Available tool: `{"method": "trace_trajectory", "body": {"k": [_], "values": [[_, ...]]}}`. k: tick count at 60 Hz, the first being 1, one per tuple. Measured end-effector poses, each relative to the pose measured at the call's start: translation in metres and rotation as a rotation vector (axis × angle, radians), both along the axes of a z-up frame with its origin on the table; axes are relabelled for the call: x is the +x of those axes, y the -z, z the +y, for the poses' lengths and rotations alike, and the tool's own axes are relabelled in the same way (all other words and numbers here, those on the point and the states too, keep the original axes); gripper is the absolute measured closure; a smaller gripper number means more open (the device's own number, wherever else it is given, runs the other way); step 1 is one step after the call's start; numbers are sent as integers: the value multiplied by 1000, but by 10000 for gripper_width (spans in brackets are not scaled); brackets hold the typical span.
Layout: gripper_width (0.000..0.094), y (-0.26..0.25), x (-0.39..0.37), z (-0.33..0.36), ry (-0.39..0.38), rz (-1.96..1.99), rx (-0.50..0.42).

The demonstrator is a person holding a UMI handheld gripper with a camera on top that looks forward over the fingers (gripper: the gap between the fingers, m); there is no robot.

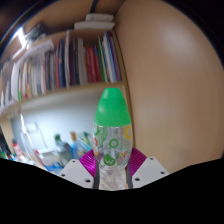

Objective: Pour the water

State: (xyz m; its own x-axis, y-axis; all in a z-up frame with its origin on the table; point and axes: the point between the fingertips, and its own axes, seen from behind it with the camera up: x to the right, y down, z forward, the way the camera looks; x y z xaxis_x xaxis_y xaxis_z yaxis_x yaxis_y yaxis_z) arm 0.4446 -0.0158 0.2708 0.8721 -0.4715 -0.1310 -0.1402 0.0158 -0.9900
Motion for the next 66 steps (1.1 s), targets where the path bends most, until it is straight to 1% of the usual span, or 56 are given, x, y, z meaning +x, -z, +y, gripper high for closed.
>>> {"method": "trace_trajectory", "body": {"k": [1,2,4,9,12,16,17,18,19,21,22,25,32,38,44,46,48,50,53,57,66], "values": [[551,21,15,-7,10,-23,-15],[552,34,15,-9,36,-19,-45],[551,61,25,-14,56,-25,-81],[551,123,47,-23,73,15,-136],[548,153,48,-26,92,37,-169],[542,178,52,-29,97,20,-205],[521,182,51,-30,91,16,-212],[533,172,54,-26,71,-18,-173],[536,172,52,-26,71,-31,-163],[524,175,48,-28,56,-40,-173],[534,171,47,-27,49,-59,-156],[531,172,43,-23,34,-92,-144],[532,171,44,-25,30,-91,-123],[508,171,43,-24,32,-92,-134],[419,173,43,-23,32,-81,-164],[393,177,43,-23,21,-65,-204],[340,190,42,-27,17,-29,-277],[236,199,37,-34,4,11,-331],[70,198,27,-45,-17,38,-345],[106,195,17,-68,-20,46,-377],[94,165,-18,-129,14,33,-396]]}}
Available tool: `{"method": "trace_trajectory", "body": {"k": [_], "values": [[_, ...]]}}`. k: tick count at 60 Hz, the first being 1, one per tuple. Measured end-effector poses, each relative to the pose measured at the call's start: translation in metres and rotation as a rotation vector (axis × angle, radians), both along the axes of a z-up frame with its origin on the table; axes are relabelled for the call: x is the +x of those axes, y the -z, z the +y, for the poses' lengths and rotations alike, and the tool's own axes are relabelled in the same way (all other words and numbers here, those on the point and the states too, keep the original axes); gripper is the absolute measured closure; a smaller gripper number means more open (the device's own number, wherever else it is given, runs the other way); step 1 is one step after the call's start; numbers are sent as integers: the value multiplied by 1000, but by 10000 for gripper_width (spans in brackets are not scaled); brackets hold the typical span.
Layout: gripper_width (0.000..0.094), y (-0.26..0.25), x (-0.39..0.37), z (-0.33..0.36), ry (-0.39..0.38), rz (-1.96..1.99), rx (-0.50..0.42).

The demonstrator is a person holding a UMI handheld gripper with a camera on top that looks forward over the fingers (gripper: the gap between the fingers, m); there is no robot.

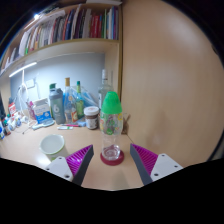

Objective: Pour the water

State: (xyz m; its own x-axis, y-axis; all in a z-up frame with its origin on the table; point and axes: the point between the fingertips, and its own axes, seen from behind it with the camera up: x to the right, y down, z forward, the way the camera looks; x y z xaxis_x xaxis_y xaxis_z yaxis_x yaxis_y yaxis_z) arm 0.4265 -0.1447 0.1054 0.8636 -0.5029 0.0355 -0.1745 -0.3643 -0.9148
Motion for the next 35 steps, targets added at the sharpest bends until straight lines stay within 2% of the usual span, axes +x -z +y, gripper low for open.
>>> {"method": "trace_trajectory", "body": {"k": [17,28,35], "values": [[91,-72,-122,-119,7,63,-5],[96,-130,-202,-187,-16,7,2],[96,-153,-259,-222,-60,40,24]]}}
